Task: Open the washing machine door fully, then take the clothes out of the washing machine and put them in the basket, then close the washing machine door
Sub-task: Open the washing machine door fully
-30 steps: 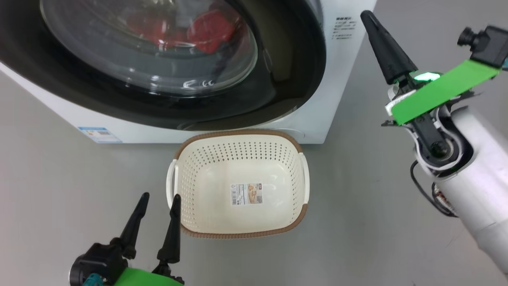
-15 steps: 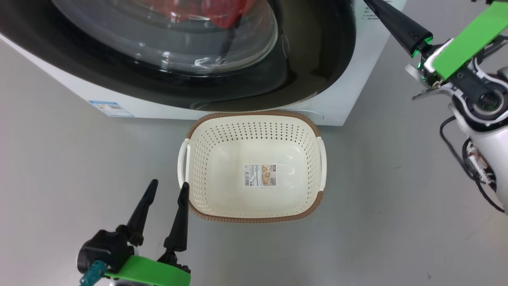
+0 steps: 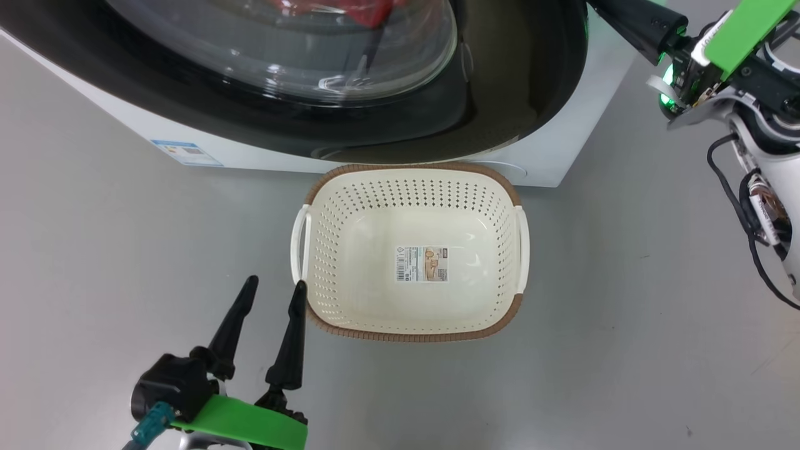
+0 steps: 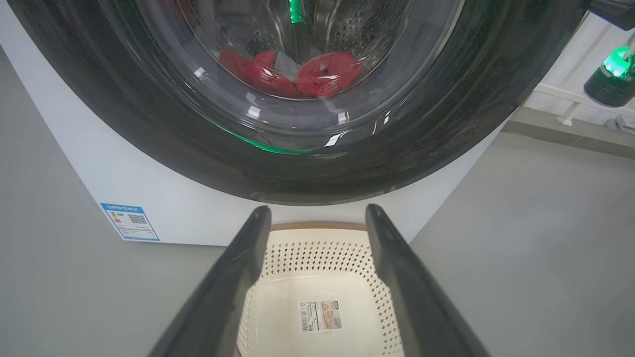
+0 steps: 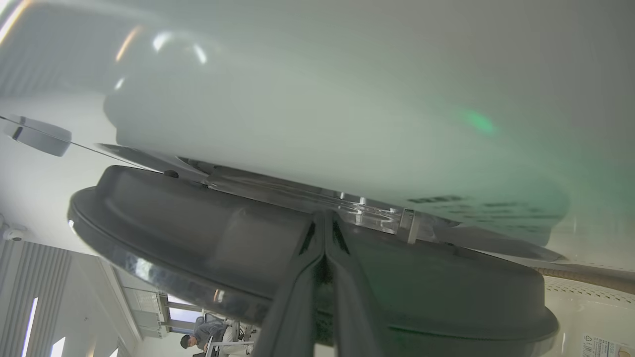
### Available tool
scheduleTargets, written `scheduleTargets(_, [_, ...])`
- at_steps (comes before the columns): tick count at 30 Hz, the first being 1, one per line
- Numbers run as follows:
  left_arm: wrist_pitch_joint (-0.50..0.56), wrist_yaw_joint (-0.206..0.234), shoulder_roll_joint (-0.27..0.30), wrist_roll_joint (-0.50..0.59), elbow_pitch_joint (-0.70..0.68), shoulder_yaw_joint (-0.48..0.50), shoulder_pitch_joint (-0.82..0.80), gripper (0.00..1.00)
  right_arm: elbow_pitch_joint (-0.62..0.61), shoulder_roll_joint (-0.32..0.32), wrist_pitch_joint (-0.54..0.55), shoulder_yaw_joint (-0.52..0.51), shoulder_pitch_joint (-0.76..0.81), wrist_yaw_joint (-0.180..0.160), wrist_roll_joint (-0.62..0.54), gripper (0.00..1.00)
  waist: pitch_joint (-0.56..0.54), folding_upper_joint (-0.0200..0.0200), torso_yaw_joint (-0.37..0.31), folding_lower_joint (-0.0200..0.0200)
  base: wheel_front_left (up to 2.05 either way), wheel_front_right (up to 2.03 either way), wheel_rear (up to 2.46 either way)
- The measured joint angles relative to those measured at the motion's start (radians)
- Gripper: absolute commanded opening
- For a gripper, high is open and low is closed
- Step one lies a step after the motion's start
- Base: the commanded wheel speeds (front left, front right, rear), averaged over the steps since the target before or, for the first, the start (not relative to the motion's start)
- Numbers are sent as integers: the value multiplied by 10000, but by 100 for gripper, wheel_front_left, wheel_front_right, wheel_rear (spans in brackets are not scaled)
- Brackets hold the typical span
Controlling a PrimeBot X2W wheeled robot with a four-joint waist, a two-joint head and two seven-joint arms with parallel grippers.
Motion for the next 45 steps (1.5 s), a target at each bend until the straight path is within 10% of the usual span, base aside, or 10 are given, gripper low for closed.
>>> scheduleTargets(45, [0,2,2,144,107,198,865,100,-1864,1586,1801,-861,3501,-82,-1333,0,-1875,0,-440,0,0,0,0])
